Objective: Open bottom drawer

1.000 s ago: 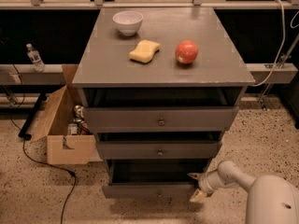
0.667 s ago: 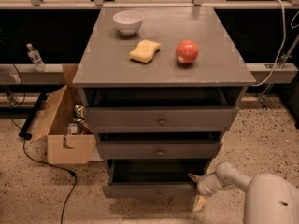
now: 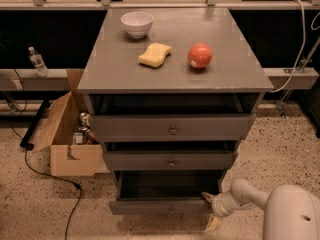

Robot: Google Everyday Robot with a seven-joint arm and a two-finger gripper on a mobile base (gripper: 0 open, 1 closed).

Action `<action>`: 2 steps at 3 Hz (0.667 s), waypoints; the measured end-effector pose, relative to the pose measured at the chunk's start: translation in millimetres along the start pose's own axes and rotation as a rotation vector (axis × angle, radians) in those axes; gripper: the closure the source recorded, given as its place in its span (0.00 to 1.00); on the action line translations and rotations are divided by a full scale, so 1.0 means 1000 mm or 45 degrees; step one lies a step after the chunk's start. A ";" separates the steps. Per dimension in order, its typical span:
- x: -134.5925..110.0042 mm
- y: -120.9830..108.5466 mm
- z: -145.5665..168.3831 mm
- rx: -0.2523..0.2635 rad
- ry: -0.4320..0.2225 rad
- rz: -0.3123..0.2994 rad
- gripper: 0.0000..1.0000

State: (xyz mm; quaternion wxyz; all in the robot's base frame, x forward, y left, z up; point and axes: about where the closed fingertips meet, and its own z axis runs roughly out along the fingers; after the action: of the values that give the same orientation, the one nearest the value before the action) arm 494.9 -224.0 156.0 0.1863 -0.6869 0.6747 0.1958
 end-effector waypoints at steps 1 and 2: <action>-0.010 0.022 -0.009 0.024 -0.028 -0.025 0.49; -0.016 0.039 -0.018 0.059 -0.074 -0.051 0.72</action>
Offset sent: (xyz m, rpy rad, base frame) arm -0.0567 -0.0007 0.0411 0.0980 -0.1060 0.0100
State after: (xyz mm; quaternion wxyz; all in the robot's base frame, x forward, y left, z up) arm 455.5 -220.6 179.9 0.2256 -0.6897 0.6594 0.1964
